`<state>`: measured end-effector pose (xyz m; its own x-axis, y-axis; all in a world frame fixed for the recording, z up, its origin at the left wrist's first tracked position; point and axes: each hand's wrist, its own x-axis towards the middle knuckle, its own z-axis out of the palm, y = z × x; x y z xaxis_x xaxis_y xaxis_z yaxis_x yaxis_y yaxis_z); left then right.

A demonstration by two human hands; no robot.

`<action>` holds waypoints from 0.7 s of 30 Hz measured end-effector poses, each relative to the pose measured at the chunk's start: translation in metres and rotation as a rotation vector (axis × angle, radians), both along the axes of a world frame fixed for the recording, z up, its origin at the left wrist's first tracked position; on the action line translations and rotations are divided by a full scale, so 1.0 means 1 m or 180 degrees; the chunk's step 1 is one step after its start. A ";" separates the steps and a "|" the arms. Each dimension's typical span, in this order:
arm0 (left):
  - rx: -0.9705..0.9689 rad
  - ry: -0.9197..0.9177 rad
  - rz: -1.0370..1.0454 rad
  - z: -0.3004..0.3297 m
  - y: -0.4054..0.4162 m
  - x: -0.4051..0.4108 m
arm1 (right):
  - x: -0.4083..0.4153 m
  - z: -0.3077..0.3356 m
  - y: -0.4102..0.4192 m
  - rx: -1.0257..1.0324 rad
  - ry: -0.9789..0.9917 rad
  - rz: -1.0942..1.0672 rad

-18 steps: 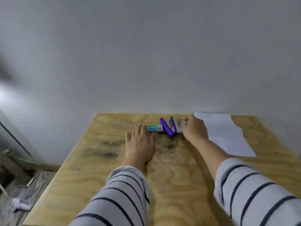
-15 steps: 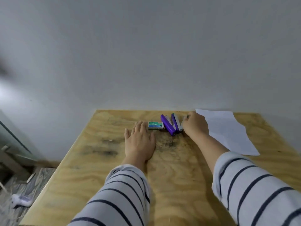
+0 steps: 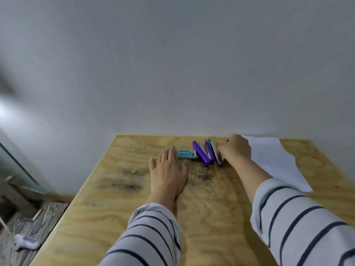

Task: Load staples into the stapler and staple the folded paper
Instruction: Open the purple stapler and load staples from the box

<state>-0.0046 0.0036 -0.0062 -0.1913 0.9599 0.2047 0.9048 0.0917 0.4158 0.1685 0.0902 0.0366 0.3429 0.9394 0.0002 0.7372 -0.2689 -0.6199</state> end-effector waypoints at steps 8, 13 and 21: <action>0.0829 0.0466 -0.0408 0.013 -0.016 0.008 | 0.015 0.023 -0.031 0.0516 0.0945 0.0284; 0.0763 0.0238 -0.0602 0.031 -0.008 0.030 | 0.011 0.040 -0.049 0.0752 0.0860 0.0817; 0.0680 -0.0951 -0.0333 0.059 -0.007 0.035 | 0.007 0.049 -0.062 0.0884 0.1216 0.0985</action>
